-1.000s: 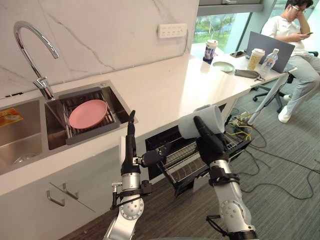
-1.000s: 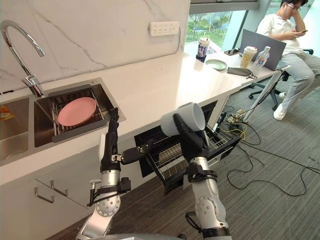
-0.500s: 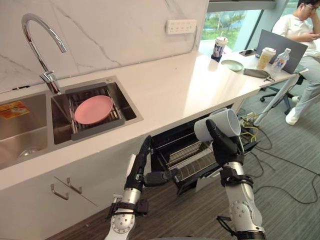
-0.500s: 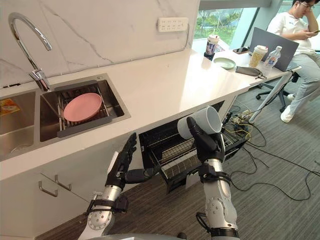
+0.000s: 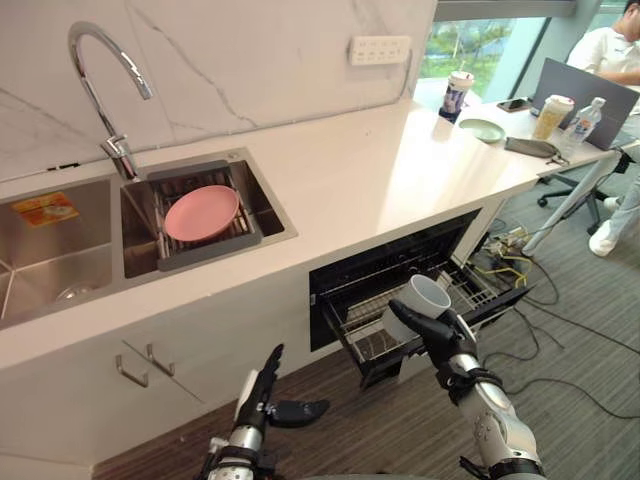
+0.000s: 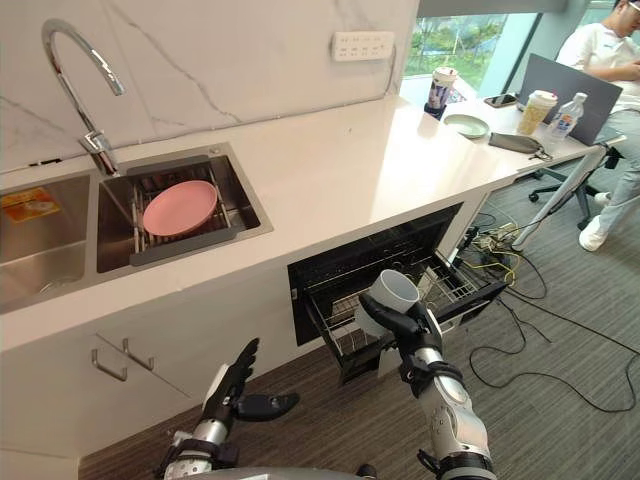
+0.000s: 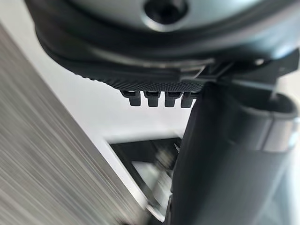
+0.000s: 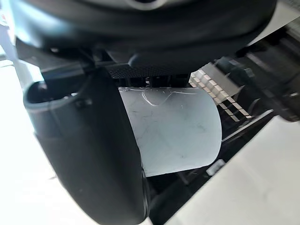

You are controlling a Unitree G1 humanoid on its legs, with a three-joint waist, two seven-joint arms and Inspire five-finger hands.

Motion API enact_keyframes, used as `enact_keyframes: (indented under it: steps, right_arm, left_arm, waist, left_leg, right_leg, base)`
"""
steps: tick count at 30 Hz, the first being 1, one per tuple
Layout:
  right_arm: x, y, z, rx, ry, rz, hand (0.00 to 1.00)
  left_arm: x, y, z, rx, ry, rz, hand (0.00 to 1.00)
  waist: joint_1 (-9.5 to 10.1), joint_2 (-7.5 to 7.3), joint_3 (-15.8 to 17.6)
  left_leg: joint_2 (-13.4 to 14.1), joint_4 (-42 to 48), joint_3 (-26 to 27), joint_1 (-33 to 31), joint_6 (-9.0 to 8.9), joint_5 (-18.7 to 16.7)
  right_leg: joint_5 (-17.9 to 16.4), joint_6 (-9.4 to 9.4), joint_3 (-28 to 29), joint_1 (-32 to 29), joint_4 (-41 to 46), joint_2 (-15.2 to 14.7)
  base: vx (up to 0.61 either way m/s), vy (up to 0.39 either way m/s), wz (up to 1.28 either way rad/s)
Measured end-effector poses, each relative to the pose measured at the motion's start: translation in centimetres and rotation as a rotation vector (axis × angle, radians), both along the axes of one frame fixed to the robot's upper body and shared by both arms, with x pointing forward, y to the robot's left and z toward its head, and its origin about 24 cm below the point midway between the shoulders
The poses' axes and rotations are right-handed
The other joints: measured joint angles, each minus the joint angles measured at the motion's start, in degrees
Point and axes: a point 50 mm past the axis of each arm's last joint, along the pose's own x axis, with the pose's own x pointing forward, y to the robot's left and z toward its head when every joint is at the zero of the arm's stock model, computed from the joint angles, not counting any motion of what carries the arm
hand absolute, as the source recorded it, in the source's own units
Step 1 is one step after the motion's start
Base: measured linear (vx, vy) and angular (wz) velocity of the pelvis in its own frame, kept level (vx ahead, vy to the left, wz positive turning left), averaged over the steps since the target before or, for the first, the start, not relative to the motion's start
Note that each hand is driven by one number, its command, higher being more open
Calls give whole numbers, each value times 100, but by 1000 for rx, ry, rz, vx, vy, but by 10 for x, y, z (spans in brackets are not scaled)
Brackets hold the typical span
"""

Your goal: Walk over to the sink, pick up the cup, carry it to the dishwasher, place the cup inside the dishwasher, then close the dishwasher door

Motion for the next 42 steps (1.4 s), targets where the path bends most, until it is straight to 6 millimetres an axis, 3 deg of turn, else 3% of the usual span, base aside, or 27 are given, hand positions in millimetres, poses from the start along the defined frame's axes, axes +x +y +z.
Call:
enact_keyframes:
  steps: [6,11,17,23,29,36,42]
  right_arm:
    - [22,-13,3,-60,22,7,0]
    - [49,-22,19,-101,-4,-12,0]
    - [87,-60,52,-188,15,-24,0]
    - [101,-77,69,-256,52,9,0]
    - [108,-94,84,-330,102,25,0]
    - [123,-95,104,-394,102,52,0]
    - [138,-101,141,-450,30,14,0]
  left_arm:
    - [-29,49,-15,98,117,273,100]
    - [-46,68,-20,73,162,445,100]
    - [-65,66,-34,81,295,447,100]
    - [-76,61,-43,13,384,445,100]
    - [-63,57,-44,-56,375,438,100]
    - [-38,55,-38,-144,318,446,100]
    - [-20,59,-28,-179,249,446,100]
  waist:
    - [248,-16,344]
    - [481,-32,546]
    - [623,-30,873]
    - [686,-28,1110]
    - [804,64,1419]
    - [852,192,1896]
    - [991,266,2111]
  left_leg:
    - [-27,-92,-324,-225,-35,180]
    - [-41,-160,-515,-454,-18,297]
    - [-168,-180,-586,-527,15,345]
    - [-199,-175,-657,-541,39,362]
    - [-213,-185,-818,-737,48,465]
    - [-200,-183,-972,-1029,58,611]
    - [-218,-95,-1061,-1330,61,623]
  right_leg:
    - [8,3,-313,-68,-1,-12]
    - [10,-1,-499,-222,1,-13]
    - [36,22,-553,-271,4,-102]
    - [44,33,-592,-266,39,-136]
    - [45,20,-735,-410,104,-151]
    - [69,-12,-901,-622,158,-158]
    - [73,-18,-995,-849,205,-189]
  base:
    - [-60,-10,28]
    - [-2,-4,21]
    - [33,22,8]
    - [1,13,4]
    - [-51,4,14]
    - [-15,-2,12]
    - [31,-5,9]
